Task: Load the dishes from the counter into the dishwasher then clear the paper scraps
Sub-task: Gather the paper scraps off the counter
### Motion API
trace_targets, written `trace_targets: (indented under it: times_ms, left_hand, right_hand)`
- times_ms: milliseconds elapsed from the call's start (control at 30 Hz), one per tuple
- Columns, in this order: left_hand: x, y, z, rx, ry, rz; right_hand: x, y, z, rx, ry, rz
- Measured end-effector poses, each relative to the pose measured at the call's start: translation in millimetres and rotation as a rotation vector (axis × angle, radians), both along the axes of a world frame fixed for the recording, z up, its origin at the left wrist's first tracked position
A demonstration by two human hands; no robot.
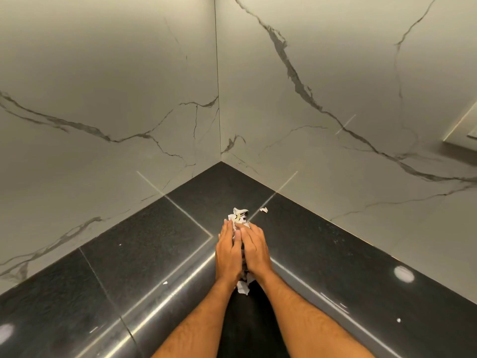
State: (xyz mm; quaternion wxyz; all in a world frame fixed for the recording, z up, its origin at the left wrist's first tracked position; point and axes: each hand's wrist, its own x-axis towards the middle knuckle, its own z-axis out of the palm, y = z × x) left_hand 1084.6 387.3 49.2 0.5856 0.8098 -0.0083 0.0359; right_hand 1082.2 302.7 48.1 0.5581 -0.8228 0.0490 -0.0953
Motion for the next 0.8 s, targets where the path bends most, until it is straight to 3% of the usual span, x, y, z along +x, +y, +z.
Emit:
trace_targets:
  times_ms: [133,300,800]
  left_hand:
    - [-9,-25,9,-0.458,0.117,0.131]
    - [-14,-35,19,-0.779,0.208,0.179]
    - [-78,-29,75,-0.839,0.163,0.174]
  right_hand:
    - [-4,12,5,0.353,-0.021,-0.062]
    - [-15,11,23,0.697,0.037,-0.134]
    - [-79,16,79,0.836,0.013,-0.106]
